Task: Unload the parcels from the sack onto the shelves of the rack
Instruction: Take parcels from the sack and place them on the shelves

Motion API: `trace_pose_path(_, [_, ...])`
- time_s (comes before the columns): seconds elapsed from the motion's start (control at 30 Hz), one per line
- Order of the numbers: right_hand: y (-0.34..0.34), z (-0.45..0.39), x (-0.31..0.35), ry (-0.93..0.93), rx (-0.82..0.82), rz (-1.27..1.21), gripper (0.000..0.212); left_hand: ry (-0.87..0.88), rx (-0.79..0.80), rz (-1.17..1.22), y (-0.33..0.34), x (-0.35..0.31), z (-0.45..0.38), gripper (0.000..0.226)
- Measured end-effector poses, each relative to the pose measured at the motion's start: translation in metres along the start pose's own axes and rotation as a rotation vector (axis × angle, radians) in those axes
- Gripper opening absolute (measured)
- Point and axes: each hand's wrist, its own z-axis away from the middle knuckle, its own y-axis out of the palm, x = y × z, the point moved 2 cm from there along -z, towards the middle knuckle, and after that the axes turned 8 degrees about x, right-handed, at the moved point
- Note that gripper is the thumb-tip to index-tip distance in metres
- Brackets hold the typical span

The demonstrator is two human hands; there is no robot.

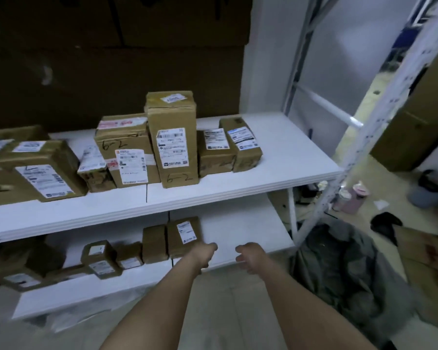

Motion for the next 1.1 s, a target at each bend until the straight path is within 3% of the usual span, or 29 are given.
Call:
trace_pose_path(0.1, [-0.038, 0.018, -0.018, 0.007, -0.05, -0.029, 0.01, 0.014, 0.019, -0.044, 0.038, -0.024, 0.013, 0.027])
trace_pose_path(0.17, [-0.069, 0.027, -0.034, 0.03, -0.055, -0.051, 0.032, 0.022, 0.039, -0.069, 0.067, -0.04, 0.014, 0.027])
trace_pose_path(0.23, [-0.104, 0.032, -0.053, 0.041, -0.052, -0.059, 0.04, 0.03, 0.051, -0.089, 0.103, -0.058, 0.01, 0.027])
trace_pose_path(0.33, [-0.161, 0.04, -0.083, 0.058, -0.097, -0.038, 0.016, 0.056, 0.069, -0.085, 0.162, -0.082, 0.002, 0.019])
trace_pose_path(0.43, [-0.223, 0.046, -0.111, 0.056, -0.122, -0.047, 0.011, 0.057, 0.067, -0.104, 0.222, -0.105, -0.004, 0.017])
trace_pose_path(0.67, [-0.343, 0.059, -0.165, 0.076, -0.196, -0.084, 0.016, 0.061, 0.122, -0.116, 0.34, -0.157, -0.014, 0.022])
trace_pose_path(0.83, [-0.396, 0.053, -0.19, 0.117, -0.199, -0.118, 0.038, 0.07, 0.169, -0.104, 0.391, -0.191, -0.027, 0.04])
trace_pose_path(1.0, [-0.44, 0.037, -0.212, 0.14, -0.218, -0.157, 0.033, 0.068, 0.239, -0.174, 0.43, -0.221, -0.058, 0.038])
trace_pose_path(1.1, [-0.471, 0.022, -0.217, 0.149, -0.236, -0.175, 0.017, 0.054, 0.276, -0.207, 0.452, -0.24, -0.085, 0.036])
